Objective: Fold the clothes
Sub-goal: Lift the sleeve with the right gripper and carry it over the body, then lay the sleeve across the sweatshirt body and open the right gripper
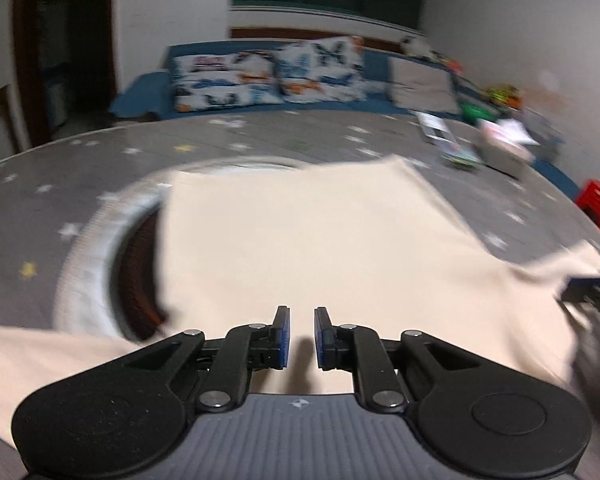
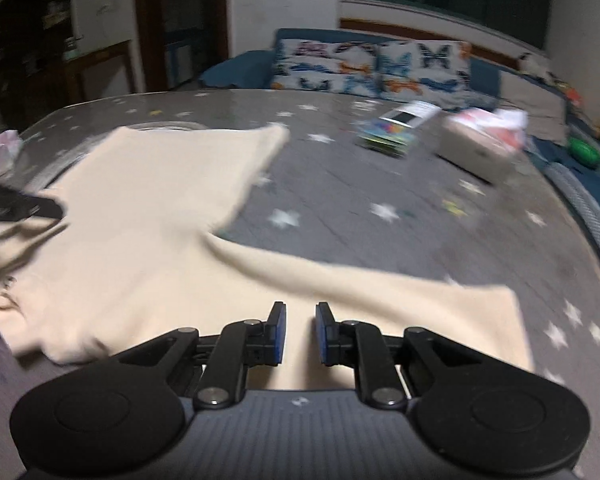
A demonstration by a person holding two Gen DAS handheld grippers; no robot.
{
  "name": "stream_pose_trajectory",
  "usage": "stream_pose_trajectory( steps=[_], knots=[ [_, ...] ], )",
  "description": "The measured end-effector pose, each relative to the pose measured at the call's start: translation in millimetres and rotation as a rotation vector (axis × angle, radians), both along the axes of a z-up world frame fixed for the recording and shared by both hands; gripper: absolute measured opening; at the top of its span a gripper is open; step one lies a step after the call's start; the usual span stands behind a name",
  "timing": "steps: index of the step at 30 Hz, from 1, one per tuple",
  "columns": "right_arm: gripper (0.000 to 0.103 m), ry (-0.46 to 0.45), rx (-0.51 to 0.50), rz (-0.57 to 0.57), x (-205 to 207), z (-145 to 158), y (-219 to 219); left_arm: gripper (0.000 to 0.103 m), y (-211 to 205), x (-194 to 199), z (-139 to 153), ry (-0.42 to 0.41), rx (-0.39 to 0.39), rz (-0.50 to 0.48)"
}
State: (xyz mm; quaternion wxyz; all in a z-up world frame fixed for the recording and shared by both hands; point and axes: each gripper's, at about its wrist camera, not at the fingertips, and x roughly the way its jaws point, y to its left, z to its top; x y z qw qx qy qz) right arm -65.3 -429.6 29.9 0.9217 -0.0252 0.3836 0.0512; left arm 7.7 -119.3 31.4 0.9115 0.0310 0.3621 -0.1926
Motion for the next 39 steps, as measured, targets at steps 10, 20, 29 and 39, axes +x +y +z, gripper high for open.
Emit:
stream_pose_trajectory(
  steps=[10,20,29,39],
  knots=[
    [0.015,-0.039,0.022,-0.251,-22.7,-2.4,-75.0,0.022,-59.0,-43.6,2.8,-0.028,-0.005,-0.178],
    [0.028,-0.046,0.079,-0.361,-29.8,-7.6,-110.1,0.028,-85.8,-59.7,-5.9,-0.044,0.049,-0.263],
    [0.008,-0.058,0.096,-0.354,-28.3,-2.7,-106.3,0.028,-91.6,-61.8,-9.1,-0.041,0.051,-0.281],
    [0.005,-0.202,0.065,-0.323,-27.9,51.6,-99.2,0.032,-98.5,-70.3,-10.7,-0.063,0.058,-0.324]
  ],
)
